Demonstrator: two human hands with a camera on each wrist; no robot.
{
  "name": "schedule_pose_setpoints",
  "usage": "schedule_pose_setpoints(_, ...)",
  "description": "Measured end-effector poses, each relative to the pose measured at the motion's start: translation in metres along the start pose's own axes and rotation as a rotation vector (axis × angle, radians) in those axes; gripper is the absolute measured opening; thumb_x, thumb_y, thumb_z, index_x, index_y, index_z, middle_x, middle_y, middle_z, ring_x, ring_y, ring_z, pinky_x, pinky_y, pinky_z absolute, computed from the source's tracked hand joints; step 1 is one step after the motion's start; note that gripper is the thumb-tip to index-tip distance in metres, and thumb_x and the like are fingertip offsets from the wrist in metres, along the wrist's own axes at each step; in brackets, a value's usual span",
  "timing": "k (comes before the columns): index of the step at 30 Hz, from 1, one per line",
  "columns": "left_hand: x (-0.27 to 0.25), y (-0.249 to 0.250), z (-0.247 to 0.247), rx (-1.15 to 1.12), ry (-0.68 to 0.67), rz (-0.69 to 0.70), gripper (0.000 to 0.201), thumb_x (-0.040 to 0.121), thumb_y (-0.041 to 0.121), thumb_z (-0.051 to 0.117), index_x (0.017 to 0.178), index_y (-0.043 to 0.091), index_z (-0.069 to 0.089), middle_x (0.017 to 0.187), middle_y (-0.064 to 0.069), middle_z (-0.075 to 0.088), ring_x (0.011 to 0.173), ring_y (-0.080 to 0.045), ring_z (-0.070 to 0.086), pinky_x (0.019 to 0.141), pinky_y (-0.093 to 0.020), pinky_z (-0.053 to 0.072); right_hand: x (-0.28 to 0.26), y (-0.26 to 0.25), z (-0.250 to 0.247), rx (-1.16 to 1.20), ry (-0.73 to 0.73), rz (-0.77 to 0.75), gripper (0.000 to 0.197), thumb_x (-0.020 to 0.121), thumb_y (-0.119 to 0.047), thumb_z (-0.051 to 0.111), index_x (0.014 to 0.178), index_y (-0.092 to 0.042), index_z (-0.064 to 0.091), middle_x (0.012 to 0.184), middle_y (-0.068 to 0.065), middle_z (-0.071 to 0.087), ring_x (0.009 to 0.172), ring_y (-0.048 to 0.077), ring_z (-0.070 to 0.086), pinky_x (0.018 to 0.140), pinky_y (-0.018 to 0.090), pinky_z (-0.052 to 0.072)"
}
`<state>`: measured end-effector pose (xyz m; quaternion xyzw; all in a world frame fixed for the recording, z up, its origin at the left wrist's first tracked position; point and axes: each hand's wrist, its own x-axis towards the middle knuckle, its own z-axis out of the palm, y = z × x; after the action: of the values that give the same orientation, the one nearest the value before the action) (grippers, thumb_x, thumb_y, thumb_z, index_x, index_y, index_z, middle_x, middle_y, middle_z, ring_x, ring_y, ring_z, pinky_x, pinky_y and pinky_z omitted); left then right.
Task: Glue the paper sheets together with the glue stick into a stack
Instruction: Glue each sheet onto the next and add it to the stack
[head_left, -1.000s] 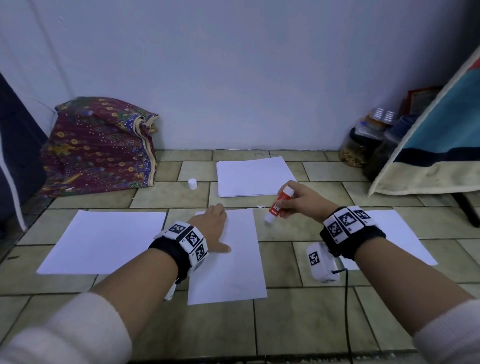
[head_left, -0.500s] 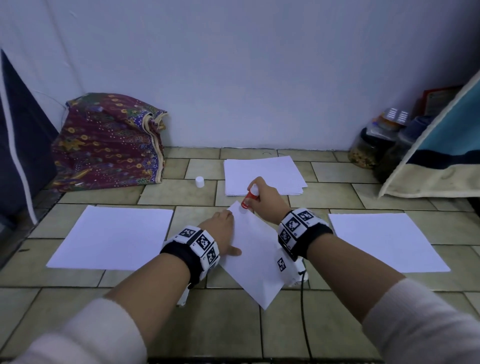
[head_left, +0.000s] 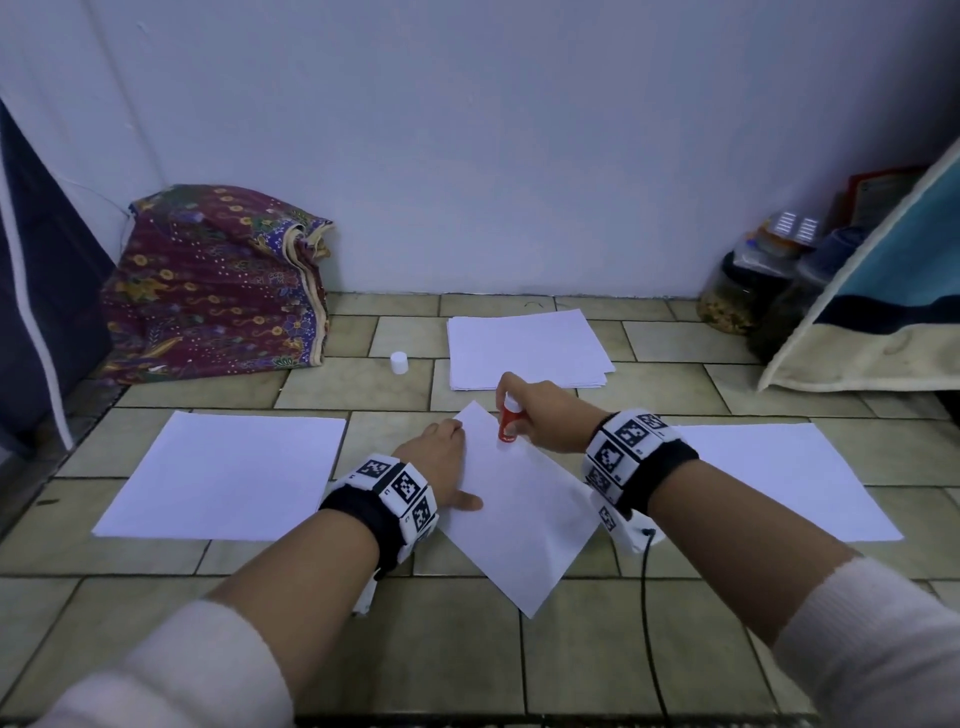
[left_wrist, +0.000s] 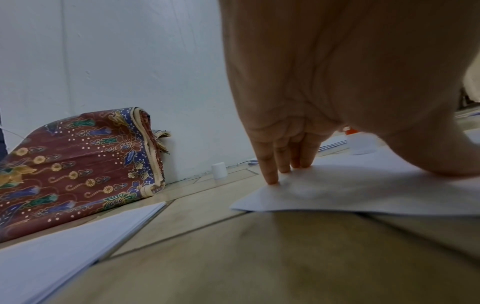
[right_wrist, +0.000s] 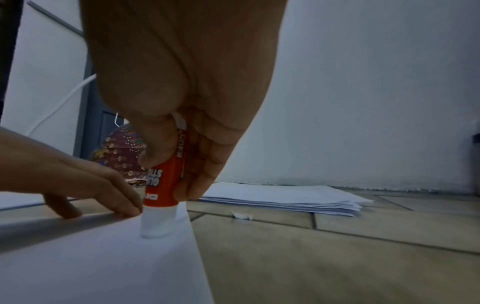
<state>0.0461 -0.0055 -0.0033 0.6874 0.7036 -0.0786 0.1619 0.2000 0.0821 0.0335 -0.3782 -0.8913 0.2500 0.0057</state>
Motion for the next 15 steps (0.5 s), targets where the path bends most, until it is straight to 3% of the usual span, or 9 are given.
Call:
schedule_pose_setpoints(4,-0.002,-0.002,-0.002,0.003,-0.008,0.037,0.099,0.081,0.056,0.065,0.148,0.002,0.016,0.155,-0.005,0.018,0.141,-0.021,0.022,0.11,-0.039,0.035,-0.027,0.015,-0.002,0.069,-0.037,-0.028,0.022,0.092,-0.007,0.057,0.104,-0.019,0.042,0.104,0.006,0.068,0.097,0.021,0.062,0.085,0.036,0.051)
schedule_pose_setpoints(11,-0.003,-0.003,-0.006,0.06,-0.049,0.053,0.098,0.083,0.057,0.062,0.149,0.002,0.015,0.157,-0.006,0.013,0.143,-0.02,0.017,0.111,-0.038,0.033,-0.062,0.035,-0.011,0.025,-0.117,-0.086,0.022,0.091,-0.005,0.059,0.099,-0.018,0.042,0.105,0.003,0.069,0.094,0.014,0.064,0.083,0.028,0.052)
schedule_pose_setpoints(15,-0.002,-0.006,-0.014,0.103,-0.048,0.051,0.075,0.093,0.045,0.054,0.148,0.007,0.021,0.156,-0.005,0.02,0.142,-0.02,0.023,0.109,-0.037,0.034,-0.073,0.047,-0.015,-0.01,-0.167,-0.073,0.025,0.09,-0.007,0.061,0.098,-0.023,0.043,0.104,0.002,0.069,0.094,0.015,0.064,0.081,0.028,0.052)
